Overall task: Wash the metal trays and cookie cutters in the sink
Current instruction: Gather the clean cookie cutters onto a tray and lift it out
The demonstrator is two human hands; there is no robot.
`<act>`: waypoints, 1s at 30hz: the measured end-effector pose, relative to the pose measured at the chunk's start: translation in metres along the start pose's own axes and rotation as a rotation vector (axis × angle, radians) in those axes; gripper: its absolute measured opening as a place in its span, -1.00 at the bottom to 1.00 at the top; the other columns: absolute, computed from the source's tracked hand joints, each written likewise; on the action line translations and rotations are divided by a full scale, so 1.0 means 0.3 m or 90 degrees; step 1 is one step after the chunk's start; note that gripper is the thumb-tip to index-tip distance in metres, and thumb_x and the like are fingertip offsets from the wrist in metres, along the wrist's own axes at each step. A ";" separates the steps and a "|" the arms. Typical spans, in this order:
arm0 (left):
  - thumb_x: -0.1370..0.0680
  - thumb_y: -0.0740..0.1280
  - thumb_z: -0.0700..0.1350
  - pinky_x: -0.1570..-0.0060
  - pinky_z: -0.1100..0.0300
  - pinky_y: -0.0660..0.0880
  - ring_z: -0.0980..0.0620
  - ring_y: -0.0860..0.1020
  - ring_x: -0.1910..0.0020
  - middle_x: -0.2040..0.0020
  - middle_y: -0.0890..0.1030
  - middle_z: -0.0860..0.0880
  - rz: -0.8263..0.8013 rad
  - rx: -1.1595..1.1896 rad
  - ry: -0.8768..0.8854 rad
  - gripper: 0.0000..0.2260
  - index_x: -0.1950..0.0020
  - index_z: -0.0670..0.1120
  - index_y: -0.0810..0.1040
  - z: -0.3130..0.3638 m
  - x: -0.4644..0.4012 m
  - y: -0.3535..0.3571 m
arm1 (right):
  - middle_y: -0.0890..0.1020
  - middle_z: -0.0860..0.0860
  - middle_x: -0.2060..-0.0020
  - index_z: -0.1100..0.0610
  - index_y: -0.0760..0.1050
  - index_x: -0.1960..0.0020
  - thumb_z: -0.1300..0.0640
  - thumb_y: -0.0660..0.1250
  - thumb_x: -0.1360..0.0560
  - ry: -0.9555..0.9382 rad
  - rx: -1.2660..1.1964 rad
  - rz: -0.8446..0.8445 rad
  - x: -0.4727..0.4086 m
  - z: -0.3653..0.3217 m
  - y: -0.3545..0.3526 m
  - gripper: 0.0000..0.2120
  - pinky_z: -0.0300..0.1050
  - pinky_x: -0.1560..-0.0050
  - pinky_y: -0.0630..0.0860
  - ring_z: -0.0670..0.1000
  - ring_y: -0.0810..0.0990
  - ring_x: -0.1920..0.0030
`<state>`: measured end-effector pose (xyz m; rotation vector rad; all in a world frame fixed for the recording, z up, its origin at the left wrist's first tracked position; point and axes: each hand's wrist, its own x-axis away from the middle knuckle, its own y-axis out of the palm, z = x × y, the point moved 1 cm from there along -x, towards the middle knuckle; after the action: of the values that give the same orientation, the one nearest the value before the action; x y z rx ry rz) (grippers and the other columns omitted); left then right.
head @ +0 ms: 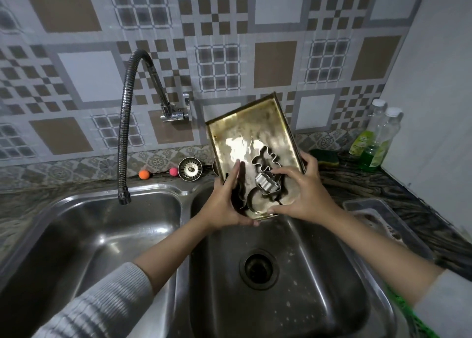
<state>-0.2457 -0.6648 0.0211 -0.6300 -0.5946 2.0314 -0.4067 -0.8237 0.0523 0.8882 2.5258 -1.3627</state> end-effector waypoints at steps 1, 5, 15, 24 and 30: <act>-0.08 0.65 0.14 -0.46 -0.06 0.14 -0.07 0.06 -0.51 -0.51 0.13 -0.15 -0.011 -0.002 -0.006 0.29 -0.51 0.26 -0.21 0.006 0.018 -0.001 | 0.01 0.07 -0.46 -0.17 0.48 -0.21 -0.14 0.64 -0.06 0.026 -0.026 0.000 0.022 -0.004 0.000 -0.25 0.02 -0.43 0.12 0.05 0.00 -0.47; -0.13 0.64 0.05 -0.46 0.08 0.20 0.15 0.20 -0.45 -0.43 0.27 0.03 -0.023 0.054 -0.034 0.28 -0.53 0.17 -0.24 0.036 0.127 0.009 | 0.19 0.09 -0.36 -0.20 0.48 -0.17 -0.08 0.66 -0.06 0.105 -0.078 -0.012 0.127 -0.012 0.014 -0.28 -0.15 -0.36 0.18 0.02 0.18 -0.42; -0.17 0.61 0.13 -0.41 0.02 0.31 0.13 0.24 -0.47 -0.49 0.19 0.06 0.010 0.169 -0.162 0.16 -0.55 0.17 -0.10 -0.007 0.513 0.069 | 0.28 -0.15 -0.11 -0.27 0.45 -0.08 -0.04 0.66 -0.08 0.199 -0.211 -0.126 0.402 -0.074 0.174 -0.35 -0.19 -0.14 0.26 -0.09 0.32 -0.14; -0.13 0.62 0.07 -0.41 0.12 0.31 0.18 0.29 -0.43 -0.50 0.20 0.06 0.081 0.220 -0.259 0.17 -0.54 0.19 -0.07 -0.098 0.769 -0.130 | 0.32 0.00 -0.18 -0.21 0.50 -0.12 -0.21 0.60 0.02 0.186 -0.261 -0.195 0.386 -0.324 0.393 -0.28 -0.21 -0.27 0.28 -0.09 0.36 -0.16; -0.21 0.64 -0.13 -0.20 0.53 0.29 0.46 0.31 -0.29 -0.44 0.28 0.10 0.112 0.225 -0.258 0.12 -0.55 0.09 -0.02 -0.255 0.948 -0.427 | 0.32 0.01 -0.18 -0.20 0.51 -0.09 -0.06 0.66 -0.08 0.171 -0.291 -0.209 0.336 -0.620 0.645 -0.37 -0.33 -0.20 0.26 -0.09 0.37 -0.18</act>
<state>-0.2503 -0.3456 -0.0141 -0.0592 -0.4021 2.3771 -0.3530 -0.5507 -0.0171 0.6170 3.1101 -0.6964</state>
